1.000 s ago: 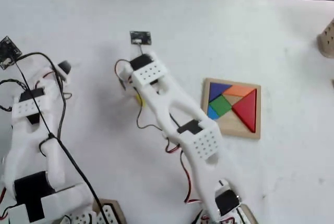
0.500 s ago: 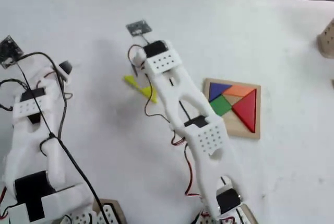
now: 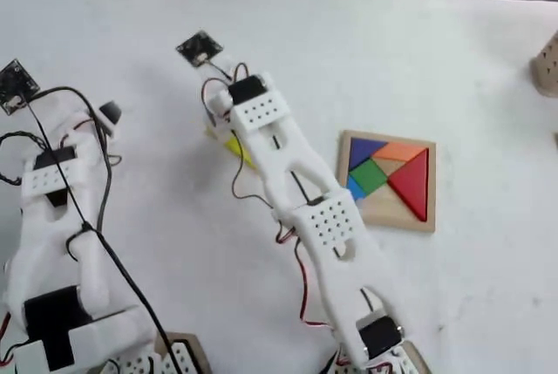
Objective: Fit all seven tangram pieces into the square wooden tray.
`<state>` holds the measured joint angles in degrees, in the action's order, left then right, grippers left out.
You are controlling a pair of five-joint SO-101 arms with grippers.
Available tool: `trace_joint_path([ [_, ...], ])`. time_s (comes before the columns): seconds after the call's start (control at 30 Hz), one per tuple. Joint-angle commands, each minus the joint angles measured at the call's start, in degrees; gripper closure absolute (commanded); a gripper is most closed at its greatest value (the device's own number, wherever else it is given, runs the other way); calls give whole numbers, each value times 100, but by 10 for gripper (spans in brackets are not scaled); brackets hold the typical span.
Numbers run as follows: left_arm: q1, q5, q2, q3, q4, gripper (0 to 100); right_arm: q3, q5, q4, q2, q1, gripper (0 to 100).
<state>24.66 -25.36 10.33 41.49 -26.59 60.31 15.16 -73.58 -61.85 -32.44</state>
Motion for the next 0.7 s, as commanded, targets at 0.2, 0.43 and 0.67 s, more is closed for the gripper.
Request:
trace_joint_path([
  [0.2, -127, 53, 13, 0, 97, 732, 668, 1090, -1675, -268, 198, 986],
  [0.43, -127, 62, 13, 0, 88, 732, 668, 1143, -2501, -277, 567, 978],
  [0.67, -127, 62, 13, 0, 88, 732, -475, 826, -2492, 356, 585, 978],
])
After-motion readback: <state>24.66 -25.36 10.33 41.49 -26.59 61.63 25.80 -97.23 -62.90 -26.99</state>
